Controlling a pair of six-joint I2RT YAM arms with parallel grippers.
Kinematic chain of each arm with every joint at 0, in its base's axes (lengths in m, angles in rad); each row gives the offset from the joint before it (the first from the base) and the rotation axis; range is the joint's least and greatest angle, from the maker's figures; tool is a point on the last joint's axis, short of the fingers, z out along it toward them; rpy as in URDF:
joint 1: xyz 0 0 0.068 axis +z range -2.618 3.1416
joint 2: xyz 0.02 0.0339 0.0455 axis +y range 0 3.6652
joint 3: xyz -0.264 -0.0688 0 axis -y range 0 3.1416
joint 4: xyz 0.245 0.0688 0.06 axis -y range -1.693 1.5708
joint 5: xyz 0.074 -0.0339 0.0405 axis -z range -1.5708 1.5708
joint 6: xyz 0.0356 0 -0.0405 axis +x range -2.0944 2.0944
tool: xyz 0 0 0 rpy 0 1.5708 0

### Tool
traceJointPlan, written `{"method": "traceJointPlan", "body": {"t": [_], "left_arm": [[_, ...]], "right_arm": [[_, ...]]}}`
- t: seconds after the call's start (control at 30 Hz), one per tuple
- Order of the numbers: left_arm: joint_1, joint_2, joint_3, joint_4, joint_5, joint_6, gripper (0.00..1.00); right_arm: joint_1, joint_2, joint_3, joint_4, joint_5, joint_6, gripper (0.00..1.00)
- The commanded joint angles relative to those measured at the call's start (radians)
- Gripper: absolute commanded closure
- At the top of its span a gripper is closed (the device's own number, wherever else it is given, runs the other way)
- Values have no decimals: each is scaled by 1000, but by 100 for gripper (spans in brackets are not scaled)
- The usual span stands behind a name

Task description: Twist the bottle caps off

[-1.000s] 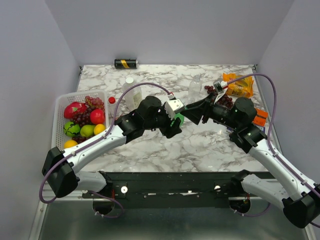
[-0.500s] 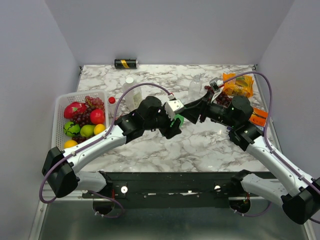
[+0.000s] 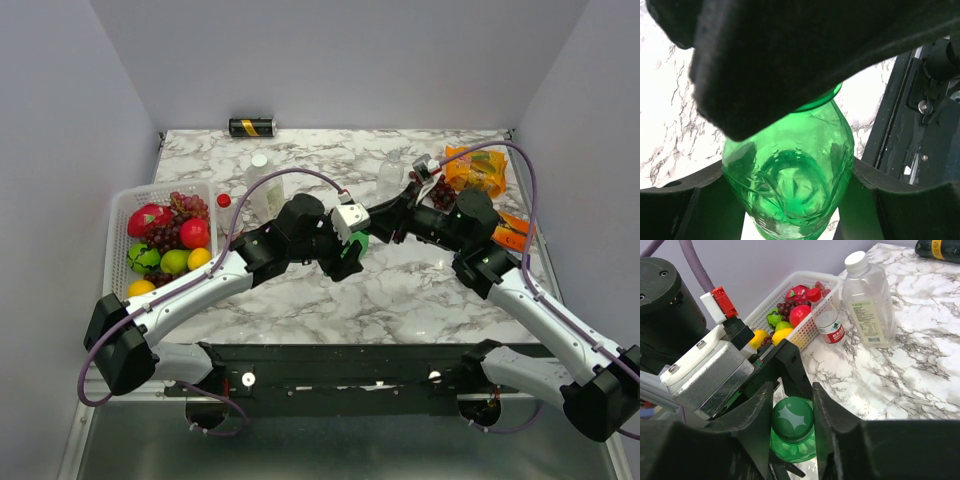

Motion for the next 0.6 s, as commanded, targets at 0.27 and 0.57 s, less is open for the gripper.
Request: {"method": "traceJointPlan", "body": {"t": [0.27,0.57], "left_arm": [[3,3,25,45,100,9,82],[5,11,30,33,141,34,82]], "right_arm": [[12,-111,51,-91,120,-162,70],[-24,-212,60,-157,161,-211,71]]}}
